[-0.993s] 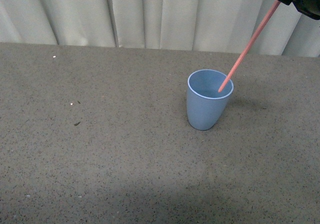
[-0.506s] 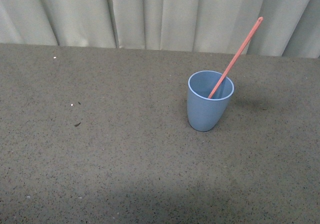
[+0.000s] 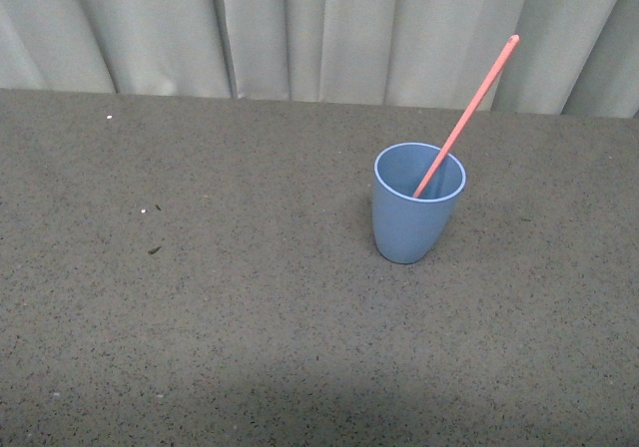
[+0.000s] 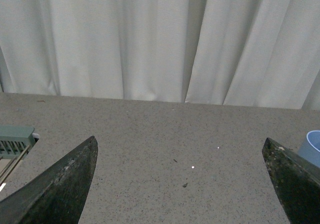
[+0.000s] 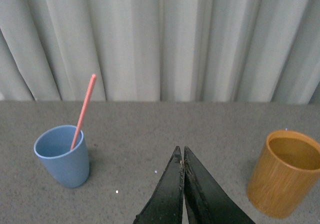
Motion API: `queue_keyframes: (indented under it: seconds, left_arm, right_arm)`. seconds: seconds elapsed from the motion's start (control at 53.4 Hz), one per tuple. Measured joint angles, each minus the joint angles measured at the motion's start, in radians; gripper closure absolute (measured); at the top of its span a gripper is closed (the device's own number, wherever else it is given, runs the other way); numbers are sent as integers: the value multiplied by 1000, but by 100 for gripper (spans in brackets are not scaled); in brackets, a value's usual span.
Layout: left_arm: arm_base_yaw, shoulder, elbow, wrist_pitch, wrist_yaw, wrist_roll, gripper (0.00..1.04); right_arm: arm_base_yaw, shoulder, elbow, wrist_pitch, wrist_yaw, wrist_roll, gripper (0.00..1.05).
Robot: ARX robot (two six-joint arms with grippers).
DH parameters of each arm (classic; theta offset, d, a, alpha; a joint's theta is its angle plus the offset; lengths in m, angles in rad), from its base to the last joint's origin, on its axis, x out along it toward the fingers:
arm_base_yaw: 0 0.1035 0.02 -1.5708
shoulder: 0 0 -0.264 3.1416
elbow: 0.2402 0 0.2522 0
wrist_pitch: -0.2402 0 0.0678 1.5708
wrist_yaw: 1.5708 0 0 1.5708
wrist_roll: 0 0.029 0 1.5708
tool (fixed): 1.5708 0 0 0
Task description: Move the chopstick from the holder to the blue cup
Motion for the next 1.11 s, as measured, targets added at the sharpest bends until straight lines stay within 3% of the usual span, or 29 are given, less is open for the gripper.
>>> queue_keyframes:
  seconds: [0.112, 0.562, 0.637, 0.693, 0.862, 1.105]
  left_arm:
    - [0, 0, 0, 0, -2, 0, 7]
    - [0, 0, 0, 0, -1, 0, 7]
    - [0, 0, 0, 0, 0, 0, 7]
    - [0, 0, 0, 0, 0, 0, 7]
    - [0, -1, 0, 0, 0, 0, 7]
    - [0, -1, 0, 0, 0, 0, 7]
  right_arm:
    - [0, -137, -24, -43, -3, -2, 104]
    - [4, -151, -28, -38, 17, 10, 103]
    - [46, -152, -29, 42, 196, 134, 91]
    - [61, -152, -29, 60, 273, 223, 82]
    - [66, -152, -29, 62, 295, 364, 55]
    - [66, -152, -29, 62, 295, 398, 15]
